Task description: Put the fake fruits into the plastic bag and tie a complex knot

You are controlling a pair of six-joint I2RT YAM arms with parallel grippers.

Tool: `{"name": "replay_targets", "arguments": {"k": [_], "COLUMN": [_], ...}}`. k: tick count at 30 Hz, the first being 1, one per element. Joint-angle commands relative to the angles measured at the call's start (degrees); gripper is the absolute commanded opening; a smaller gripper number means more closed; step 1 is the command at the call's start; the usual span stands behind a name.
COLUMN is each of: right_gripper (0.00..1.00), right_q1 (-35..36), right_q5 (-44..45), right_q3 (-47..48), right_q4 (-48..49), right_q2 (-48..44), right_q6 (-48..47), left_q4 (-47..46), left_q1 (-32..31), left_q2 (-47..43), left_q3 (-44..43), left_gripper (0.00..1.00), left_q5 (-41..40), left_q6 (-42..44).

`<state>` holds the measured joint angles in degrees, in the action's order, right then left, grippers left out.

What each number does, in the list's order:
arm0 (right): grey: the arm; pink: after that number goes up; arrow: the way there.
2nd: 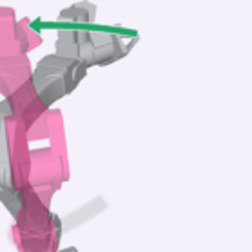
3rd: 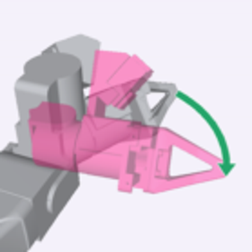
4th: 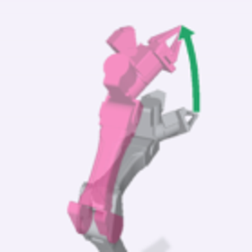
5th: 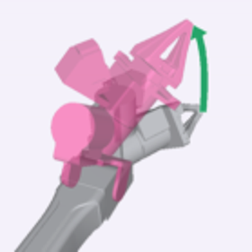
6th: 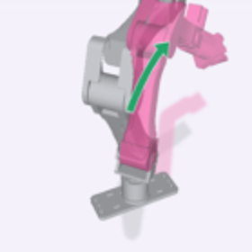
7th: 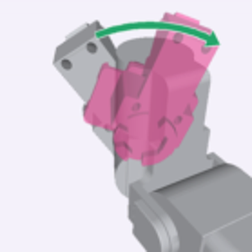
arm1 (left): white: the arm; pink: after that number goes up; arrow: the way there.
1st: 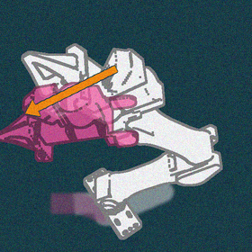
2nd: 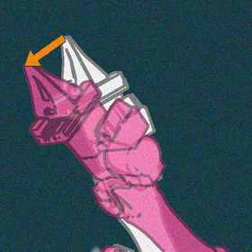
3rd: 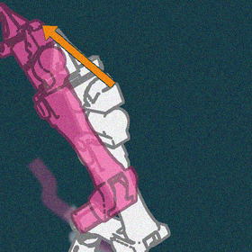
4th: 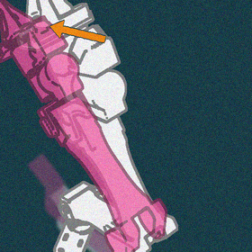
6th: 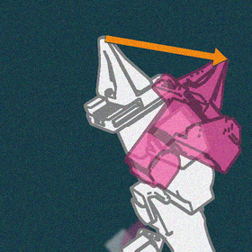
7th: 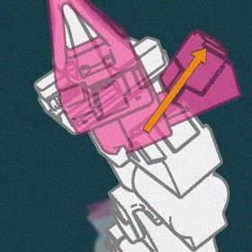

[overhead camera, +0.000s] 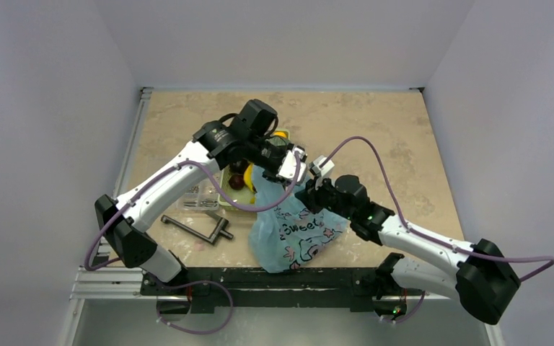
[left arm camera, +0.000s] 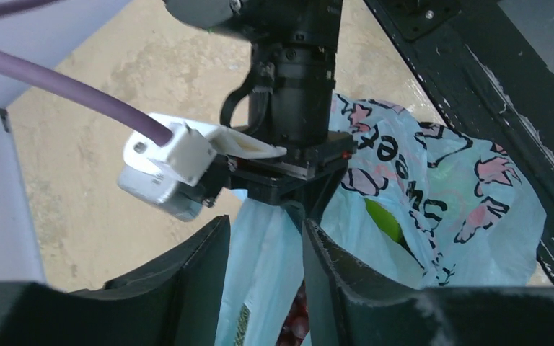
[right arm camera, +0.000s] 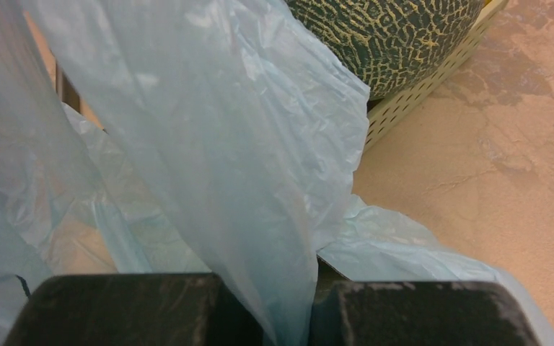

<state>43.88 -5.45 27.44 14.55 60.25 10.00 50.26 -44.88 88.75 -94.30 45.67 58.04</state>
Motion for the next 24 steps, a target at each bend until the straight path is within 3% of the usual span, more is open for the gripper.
{"name": "replay_targets", "arguments": {"k": [1, 5, 9, 13, 18, 24], "right_gripper": [0.08, 0.14, 0.16, 0.12, 0.11, 0.1], "right_q1": [0.2, 0.2, 0.2, 0.2, 0.2, 0.2], "right_q5": [0.8, 0.1, -0.1, -0.6, -1.7, -2.0], "right_q3": [2.6, 2.4, 2.2, 2.5, 2.3, 2.3], "right_q4": [0.6, 0.3, 0.2, 0.4, 1.1, 1.2], "right_q2": [-2.3, -3.3, -3.8, -2.9, -2.9, -2.6], "right_q6": [-0.4, -1.0, -1.4, -1.3, -1.5, -2.0], "left_q4": [6.3, 4.5, 3.0, -0.9, -14.1, -15.8], "left_q1": [0.1, 0.2, 1.0, 0.7, -0.3, -2.1], "left_q2": [1.1, 1.4, -0.2, -4.3, -8.3, -5.8], "left_q3": [-0.7, 1.4, 3.2, 4.4, 9.3, 9.4], "left_gripper": [0.35, 0.13, 0.07, 0.35, 0.39, 0.5], "left_q5": [-2.2, -6.2, -4.7, 2.2, 0.8, -4.8], "left_q6": [9.5, 9.3, 8.8, 7.4, 4.8, 9.9]}}
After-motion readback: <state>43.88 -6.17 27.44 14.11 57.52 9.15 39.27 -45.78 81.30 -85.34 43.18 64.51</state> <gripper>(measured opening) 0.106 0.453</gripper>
